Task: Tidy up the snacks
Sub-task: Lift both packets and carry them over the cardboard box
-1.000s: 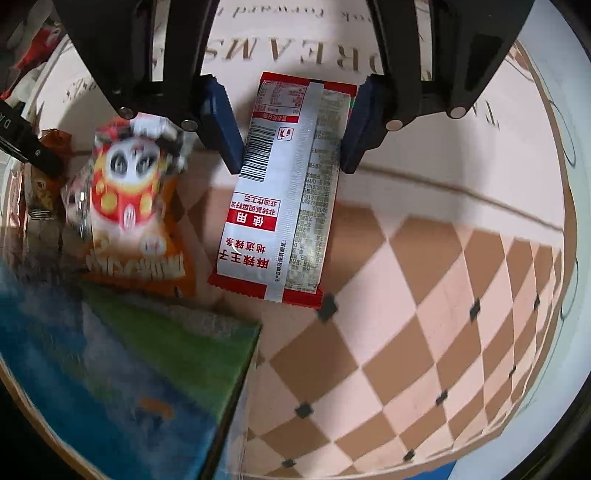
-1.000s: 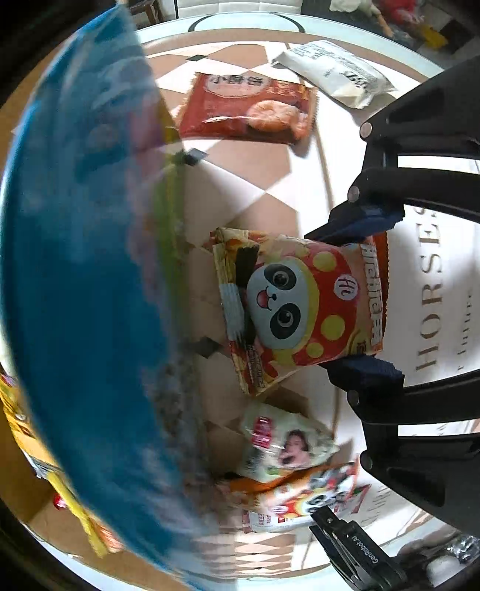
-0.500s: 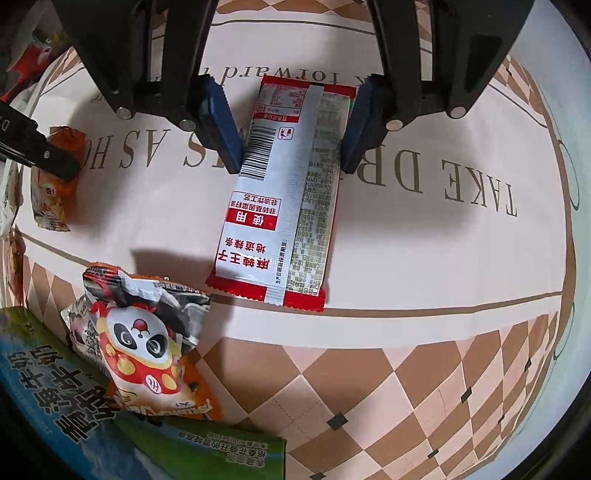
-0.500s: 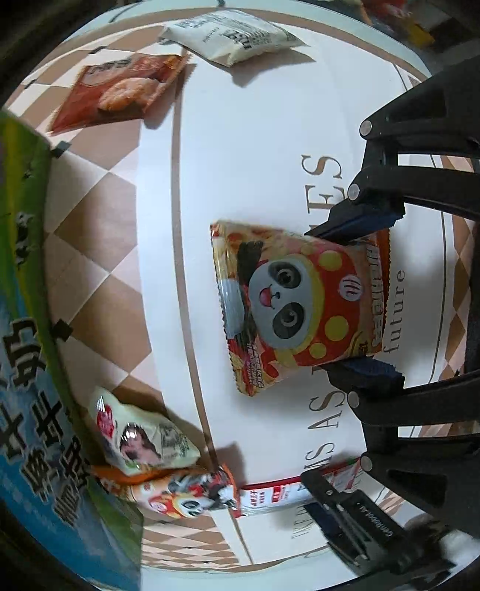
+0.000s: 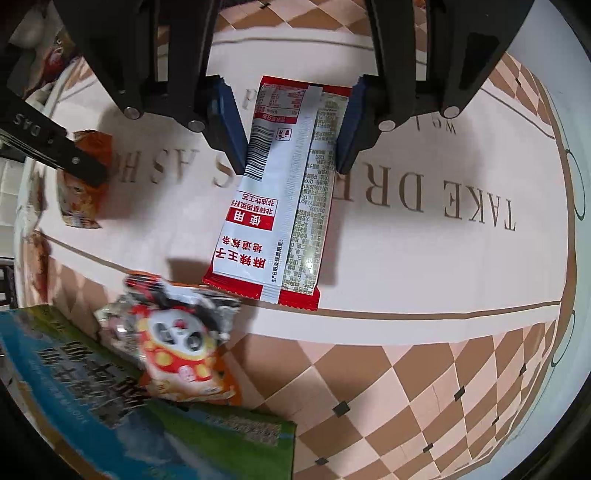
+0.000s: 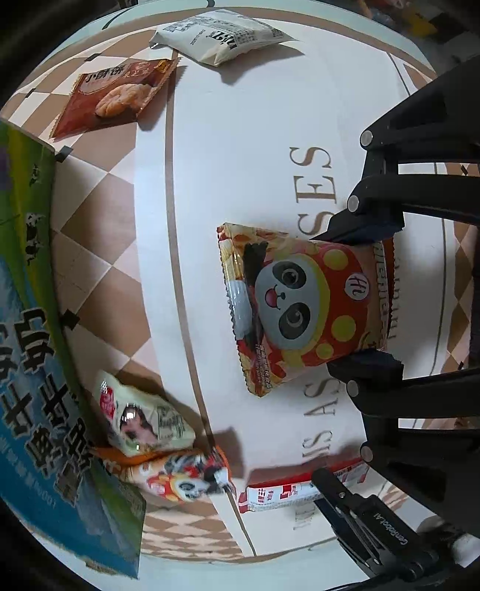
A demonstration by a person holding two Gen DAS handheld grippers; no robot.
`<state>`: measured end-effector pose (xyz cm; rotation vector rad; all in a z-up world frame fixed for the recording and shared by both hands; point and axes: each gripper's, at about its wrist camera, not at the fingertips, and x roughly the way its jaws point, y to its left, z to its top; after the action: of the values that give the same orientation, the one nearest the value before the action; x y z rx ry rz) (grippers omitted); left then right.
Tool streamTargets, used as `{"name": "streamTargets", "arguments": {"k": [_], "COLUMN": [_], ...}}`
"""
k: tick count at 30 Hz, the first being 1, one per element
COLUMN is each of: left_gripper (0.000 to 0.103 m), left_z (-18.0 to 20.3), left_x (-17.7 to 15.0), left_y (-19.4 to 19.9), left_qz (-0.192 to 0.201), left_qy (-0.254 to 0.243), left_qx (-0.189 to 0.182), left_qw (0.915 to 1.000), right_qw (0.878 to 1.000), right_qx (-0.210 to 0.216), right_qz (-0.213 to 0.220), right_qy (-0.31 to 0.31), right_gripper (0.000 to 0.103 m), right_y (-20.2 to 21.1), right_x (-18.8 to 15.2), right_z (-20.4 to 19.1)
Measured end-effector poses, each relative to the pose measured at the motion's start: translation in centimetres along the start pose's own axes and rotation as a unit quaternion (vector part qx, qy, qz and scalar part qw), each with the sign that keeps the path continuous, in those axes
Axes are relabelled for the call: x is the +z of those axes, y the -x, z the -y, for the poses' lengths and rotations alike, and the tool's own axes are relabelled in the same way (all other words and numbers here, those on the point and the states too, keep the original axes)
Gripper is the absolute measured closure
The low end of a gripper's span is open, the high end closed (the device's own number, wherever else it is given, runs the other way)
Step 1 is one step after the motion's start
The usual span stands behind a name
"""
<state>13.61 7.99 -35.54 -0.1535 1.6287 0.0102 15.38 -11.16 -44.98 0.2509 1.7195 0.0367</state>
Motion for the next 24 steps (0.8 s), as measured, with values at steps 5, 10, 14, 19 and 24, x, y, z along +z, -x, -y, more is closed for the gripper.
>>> {"name": "streamTargets", "arguments": {"k": [5,10,14,19,24], "left_gripper": [0.058,0.058,0.058,0.058,0.058], "left_z": [1.2,3.2,5.9,7.0,7.4], "left_x": [-0.3,2.3,6.2,11.6,16.5], "left_y": [4.9,11.6,16.1,18.8,18.1], "left_qz": [0.035,0.089,0.125,0.154,0.147], "left_qy": [-0.009,-0.016,-0.028,-0.045,-0.052], "left_qx": [-0.032,-0.073,-0.094,-0.077,-0.060], "left_qw": [0.9988,0.9933,0.9872,0.9841,0.9860], "right_qw": [0.999,0.996,0.991,0.984,0.980], "right_qx": [0.033,0.070,0.089,0.082,0.061], "right_qz": [0.019,0.060,0.100,0.159,0.187], "right_qy": [0.005,0.009,0.012,0.020,0.010], "right_gripper": [0.055,0.055,0.055,0.055,0.055], "right_y": [3.5,9.7,15.1,21.2,23.3], "right_x": [-0.7,-0.3,1.3,5.0,9.6], "right_z": [0.0,-0.3,-0.5,0.1,-0.2]}}
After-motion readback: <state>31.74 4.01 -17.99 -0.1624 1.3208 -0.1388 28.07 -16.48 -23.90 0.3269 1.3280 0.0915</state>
